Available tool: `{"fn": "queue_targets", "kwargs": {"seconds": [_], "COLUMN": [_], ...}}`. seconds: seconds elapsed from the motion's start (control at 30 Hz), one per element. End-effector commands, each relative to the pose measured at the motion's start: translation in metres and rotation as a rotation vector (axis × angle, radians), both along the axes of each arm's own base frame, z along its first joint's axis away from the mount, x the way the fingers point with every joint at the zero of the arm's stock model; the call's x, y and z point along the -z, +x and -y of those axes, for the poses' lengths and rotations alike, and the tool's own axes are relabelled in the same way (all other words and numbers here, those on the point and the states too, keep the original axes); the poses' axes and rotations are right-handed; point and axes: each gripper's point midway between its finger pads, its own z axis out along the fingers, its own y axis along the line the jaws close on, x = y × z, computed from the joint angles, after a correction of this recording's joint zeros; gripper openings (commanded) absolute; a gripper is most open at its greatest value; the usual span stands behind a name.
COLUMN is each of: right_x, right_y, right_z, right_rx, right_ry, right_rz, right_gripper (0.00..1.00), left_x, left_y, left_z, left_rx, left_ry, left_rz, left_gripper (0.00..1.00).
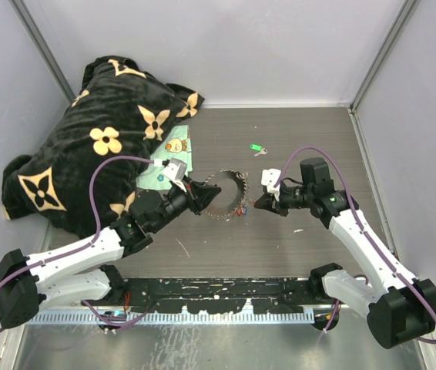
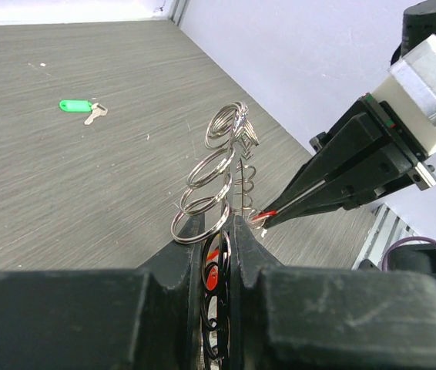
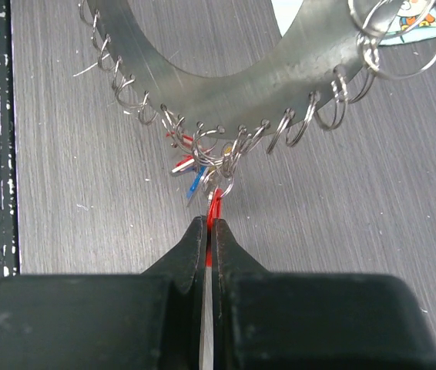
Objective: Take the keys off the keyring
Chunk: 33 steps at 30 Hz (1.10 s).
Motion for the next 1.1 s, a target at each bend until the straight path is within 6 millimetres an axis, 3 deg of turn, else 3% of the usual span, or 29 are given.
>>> {"fn": "queue_targets", "kwargs": {"seconds": [0.0,0.37,0.8,1.07], "right_x": [-0.028,-0.038,-0.030,-0.045], "right_y": [0.009,0.009,0.014,0.016], "right_z": [0.001,0.004,0.014,0.016], "right_rx": [0.014,0.029,0.051,0.047], "right_ry": [0.008,-0.003,-0.142,-0.260], "right_rz": [0.093,0.099,0.098,0.109], "right_gripper": [0.01,0.01,0.01,0.01], "left_x": [-0.038,-0.019,-0.010,-0.001], "left_y": [0.003,0.009,0.013,0.013], "left_z": [0.001,0.005,0.011,0.020], "left_rx": [-0.019,-0.031,-0.038,-0.014], "left_ry": [-0.127,-0.138,-0.197,-0.253], "left_rz": [0.072,0.034,-0.032,-0.077], "left_gripper": [0.00,0.00,0.00,0.02]}}
